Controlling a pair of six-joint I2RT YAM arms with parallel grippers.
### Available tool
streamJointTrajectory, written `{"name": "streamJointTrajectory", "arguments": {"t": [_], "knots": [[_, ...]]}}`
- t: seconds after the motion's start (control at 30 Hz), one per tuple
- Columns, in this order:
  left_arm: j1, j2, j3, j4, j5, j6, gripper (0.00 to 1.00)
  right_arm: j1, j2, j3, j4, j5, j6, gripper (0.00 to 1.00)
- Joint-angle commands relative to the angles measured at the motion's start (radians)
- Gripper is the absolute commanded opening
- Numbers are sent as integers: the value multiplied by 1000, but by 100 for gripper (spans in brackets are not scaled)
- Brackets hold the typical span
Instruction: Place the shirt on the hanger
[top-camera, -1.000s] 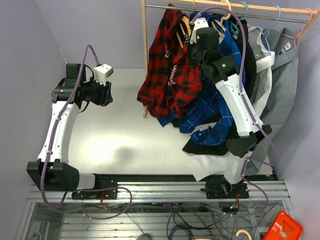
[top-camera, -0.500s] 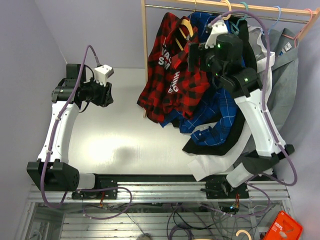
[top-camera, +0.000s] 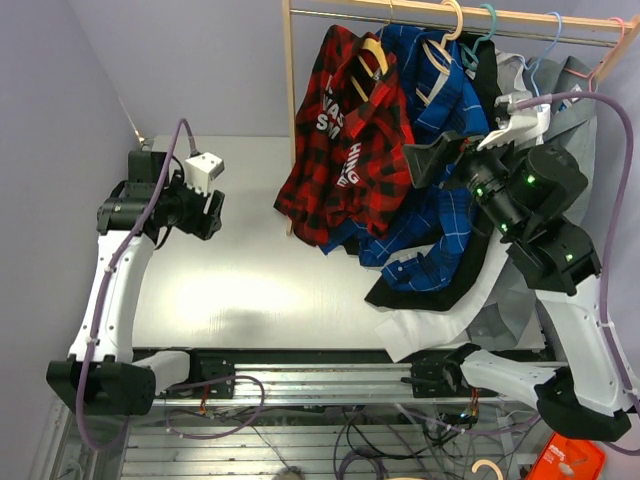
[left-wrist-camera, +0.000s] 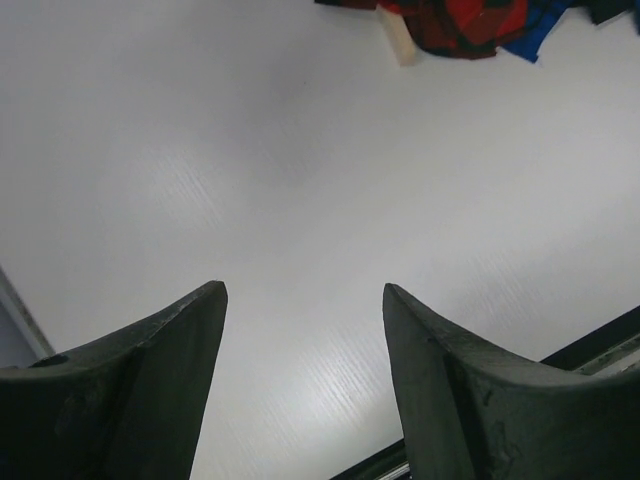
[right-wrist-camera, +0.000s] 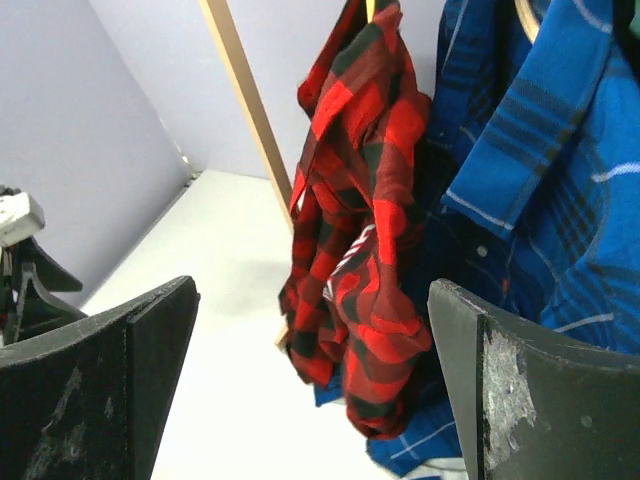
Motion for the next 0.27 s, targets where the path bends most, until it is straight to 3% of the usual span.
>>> {"name": "streamJointTrajectory", "arguments": {"t": [0.0,0.23], "knots": [[-2,-75,-72,53,-82,-33,75,7,1,-99,11,-44,159,100],[-1,-204,-208,128,-135,-74,77,7,-166,-365,187,-70,198,100]]}}
